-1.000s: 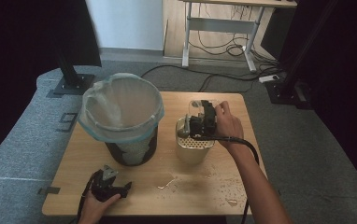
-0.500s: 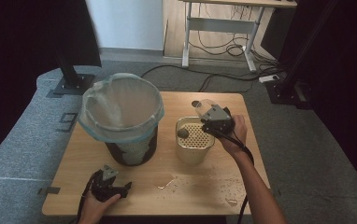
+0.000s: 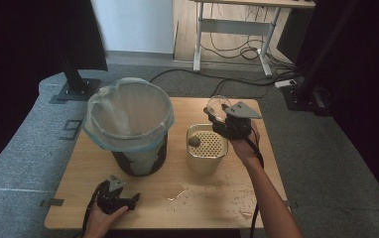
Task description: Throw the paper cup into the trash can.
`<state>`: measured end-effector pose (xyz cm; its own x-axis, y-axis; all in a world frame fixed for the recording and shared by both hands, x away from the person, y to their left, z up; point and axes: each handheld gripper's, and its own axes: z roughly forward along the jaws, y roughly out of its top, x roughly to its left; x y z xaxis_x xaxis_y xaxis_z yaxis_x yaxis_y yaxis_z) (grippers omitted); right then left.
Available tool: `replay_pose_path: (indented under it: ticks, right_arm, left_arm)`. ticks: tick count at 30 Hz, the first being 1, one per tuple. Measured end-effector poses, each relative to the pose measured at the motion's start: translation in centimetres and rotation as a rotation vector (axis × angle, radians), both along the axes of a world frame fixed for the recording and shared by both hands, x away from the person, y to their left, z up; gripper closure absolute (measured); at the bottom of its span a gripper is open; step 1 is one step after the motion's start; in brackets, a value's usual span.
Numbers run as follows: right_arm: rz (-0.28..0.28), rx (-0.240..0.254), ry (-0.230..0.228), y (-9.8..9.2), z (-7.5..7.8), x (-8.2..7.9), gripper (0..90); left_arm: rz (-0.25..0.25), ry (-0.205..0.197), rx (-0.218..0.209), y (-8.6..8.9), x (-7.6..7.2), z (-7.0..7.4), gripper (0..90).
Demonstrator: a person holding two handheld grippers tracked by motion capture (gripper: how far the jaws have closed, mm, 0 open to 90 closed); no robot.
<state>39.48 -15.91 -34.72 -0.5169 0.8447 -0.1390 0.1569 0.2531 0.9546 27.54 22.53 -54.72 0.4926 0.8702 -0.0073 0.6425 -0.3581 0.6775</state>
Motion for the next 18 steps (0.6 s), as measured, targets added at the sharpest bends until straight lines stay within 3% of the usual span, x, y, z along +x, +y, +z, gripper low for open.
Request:
replay_pose_path:
  ticks: [2,3,5,9,12,14,18]
  right_arm:
    - [0.006,0.016,-0.001,0.1,0.3,0.0,42.9]
    - [0.024,0.055,-0.008,0.6,1.2,-0.2,42.9]
    - [0.036,0.075,-0.018,1.0,1.9,-0.3,42.9]
    - [0.056,0.095,-0.041,2.0,3.2,-0.5,42.9]
    - [0.089,0.123,-0.065,3.7,5.3,-0.7,42.9]
    - [0.096,0.132,-0.066,4.0,5.6,-0.7,42.8]
    - [0.136,0.150,-0.077,6.3,7.3,-0.7,42.7]
  left_arm:
    - [-0.001,0.001,0.000,0.0,0.0,0.0,9.2]
    - [-0.001,0.001,0.000,0.0,0.0,0.0,9.2]
    - [-0.001,0.002,0.001,0.0,0.0,0.0,9.2]
    - [0.001,0.000,-0.001,0.0,0.0,0.0,9.2]
    - [0.000,-0.001,0.001,0.0,0.0,0.0,9.2]
    - [0.000,0.000,0.001,0.0,0.0,0.0,9.2]
    - [-0.001,0.001,-0.001,0.0,0.0,0.0,9.2]
